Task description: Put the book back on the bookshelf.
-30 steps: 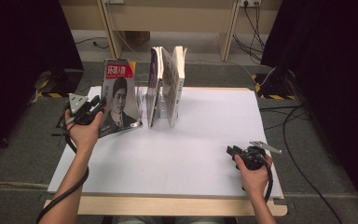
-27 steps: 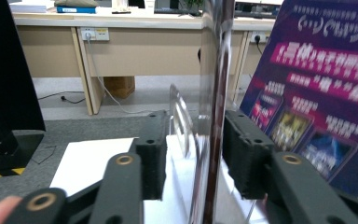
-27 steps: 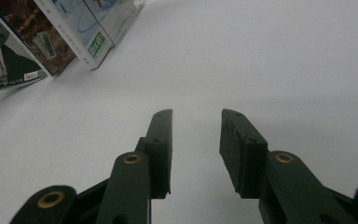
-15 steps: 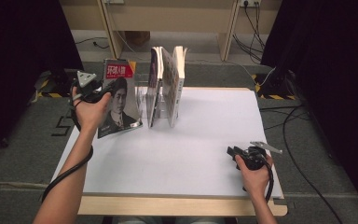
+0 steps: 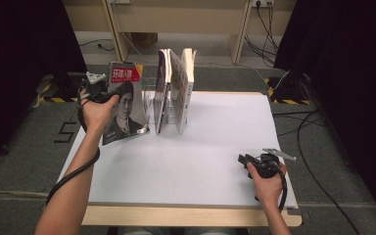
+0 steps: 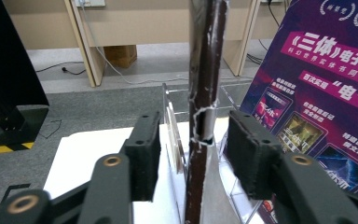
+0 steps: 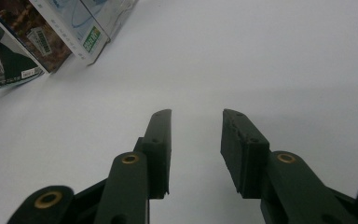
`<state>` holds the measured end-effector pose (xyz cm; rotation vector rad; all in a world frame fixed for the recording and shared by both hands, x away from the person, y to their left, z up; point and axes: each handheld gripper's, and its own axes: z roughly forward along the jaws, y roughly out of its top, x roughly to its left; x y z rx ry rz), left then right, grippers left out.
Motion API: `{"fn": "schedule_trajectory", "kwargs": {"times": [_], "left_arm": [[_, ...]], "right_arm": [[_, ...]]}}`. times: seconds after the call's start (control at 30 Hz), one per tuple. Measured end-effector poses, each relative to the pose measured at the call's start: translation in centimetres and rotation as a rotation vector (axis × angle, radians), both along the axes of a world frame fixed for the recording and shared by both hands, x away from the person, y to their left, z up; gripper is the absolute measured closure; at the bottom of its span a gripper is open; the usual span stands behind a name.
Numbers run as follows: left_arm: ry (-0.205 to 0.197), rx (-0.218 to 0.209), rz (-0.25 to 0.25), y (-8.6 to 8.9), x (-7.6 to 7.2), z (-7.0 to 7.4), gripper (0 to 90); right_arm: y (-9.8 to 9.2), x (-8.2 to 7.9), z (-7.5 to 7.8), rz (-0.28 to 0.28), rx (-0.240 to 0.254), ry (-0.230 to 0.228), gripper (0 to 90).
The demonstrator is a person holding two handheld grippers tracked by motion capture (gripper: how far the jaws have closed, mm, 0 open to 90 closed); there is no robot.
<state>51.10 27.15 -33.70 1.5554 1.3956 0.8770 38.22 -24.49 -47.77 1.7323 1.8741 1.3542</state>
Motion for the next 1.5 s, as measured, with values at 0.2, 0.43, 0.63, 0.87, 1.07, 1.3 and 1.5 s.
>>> {"fn": "schedule_trajectory", "kwargs": {"times": [0.2, 0.43, 0.63, 0.87, 1.07, 1.3, 1.5], "left_arm": [[0.029, -0.004, 0.012, 0.0, 0.3, 0.1, 63.8], [0.096, -0.007, 0.022, -0.1, 0.8, -0.1, 81.4], [0.077, -0.019, 0.013, -0.4, 0.5, 0.3, 86.7], [-0.066, -0.047, -0.011, -0.5, -1.2, 2.0, 87.0], [-0.21, -0.049, 0.023, -1.1, -1.2, 3.4, 87.0], [-0.289, -0.058, 0.048, -2.0, 0.5, 3.2, 86.9], [-0.31, -0.06, 0.091, -2.6, 2.2, 1.3, 86.9]], "right_arm": [[0.0, 0.0, -0.1, 0.007, -0.009, 0.0, 64.1], [0.1, 0.1, -0.2, 0.011, -0.014, 0.016, 63.9], [0.0, 0.1, -0.3, 0.009, -0.011, 0.028, 64.2], [-0.1, 0.1, -0.2, 0.005, -0.008, 0.02, 64.5], [0.0, 0.1, -0.2, 0.008, -0.012, 0.012, 64.6], [-0.1, 0.1, -0.2, 0.008, -0.011, 0.009, 64.8], [-0.1, 0.1, -0.3, 0.008, -0.008, 0.011, 64.9]]}}
